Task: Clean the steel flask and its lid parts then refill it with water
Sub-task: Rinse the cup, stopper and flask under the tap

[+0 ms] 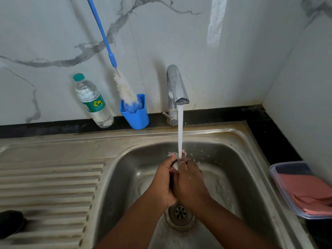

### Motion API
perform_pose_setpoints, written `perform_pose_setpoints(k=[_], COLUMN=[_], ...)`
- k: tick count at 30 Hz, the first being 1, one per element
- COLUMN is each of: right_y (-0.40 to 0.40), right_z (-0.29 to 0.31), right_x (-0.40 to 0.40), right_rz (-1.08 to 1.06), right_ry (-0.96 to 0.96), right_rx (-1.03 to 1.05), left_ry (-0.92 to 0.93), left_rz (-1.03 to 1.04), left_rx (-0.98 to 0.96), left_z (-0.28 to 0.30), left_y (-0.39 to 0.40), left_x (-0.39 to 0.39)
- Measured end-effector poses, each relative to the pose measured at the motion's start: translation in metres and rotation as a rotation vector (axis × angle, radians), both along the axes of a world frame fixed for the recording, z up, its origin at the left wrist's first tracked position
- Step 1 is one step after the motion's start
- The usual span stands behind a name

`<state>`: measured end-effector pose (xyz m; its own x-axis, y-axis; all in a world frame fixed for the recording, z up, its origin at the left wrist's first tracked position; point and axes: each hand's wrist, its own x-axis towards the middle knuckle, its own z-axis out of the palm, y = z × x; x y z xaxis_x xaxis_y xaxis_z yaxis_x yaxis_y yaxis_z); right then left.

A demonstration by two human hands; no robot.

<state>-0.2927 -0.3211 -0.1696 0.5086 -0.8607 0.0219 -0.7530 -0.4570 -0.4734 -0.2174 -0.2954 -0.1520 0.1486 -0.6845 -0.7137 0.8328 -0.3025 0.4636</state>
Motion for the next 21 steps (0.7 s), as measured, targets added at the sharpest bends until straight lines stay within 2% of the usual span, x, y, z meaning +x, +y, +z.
perform_pose_setpoints(k=[3,5,7,9,12,14,15,16,18,21], right_y=[0.003,-0.004,-0.012,-0.017,-0.016,-0.017,-0.017,-0.016,-0.012,-0.019], right_z=[-0.014,-0.027,-0.033,-0.03,-0.015,-0.005,-0.002,0.0,-0.002,-0.008], right_x=[-0.003,-0.012,-0.02,-0.023,-0.018,-0.011,-0.007,-0.005,-0.002,-0.007], right_rz=[0.105,0.331,0.432,0.36,0.04,-0.142,-0.166,-0.126,0.059,0.286], right_ry=[-0.035,-0.138,-0.241,-0.367,-0.603,-0.778,-0.789,-0.709,-0.42,-0.311], right_rx=[-0.296,-0.366,-0.352,-0.184,0.282,0.441,0.464,0.423,0.224,-0.037], left_ry=[0.018,-0.016,-0.025,-0.018,-0.007,-0.039,-0.034,-0.017,0.007,0.003], left_rz=[0.044,0.069,0.057,0.051,0.085,0.096,0.101,0.101,0.095,0.083], left_rx=[-0.044,-0.036,-0.029,-0.029,-0.019,-0.015,-0.013,-0.015,-0.039,-0.066], left_z=[-0.002,-0.003,-0.004,-0.004,-0.002,-0.004,-0.006,-0.005,-0.007,-0.005], left_y=[-0.004,-0.007,-0.009,-0.01,-0.012,-0.015,-0.017,-0.019,-0.024,-0.026], left_x=[0.001,0.005,0.007,0.006,0.001,0.001,0.002,0.003,0.008,0.009])
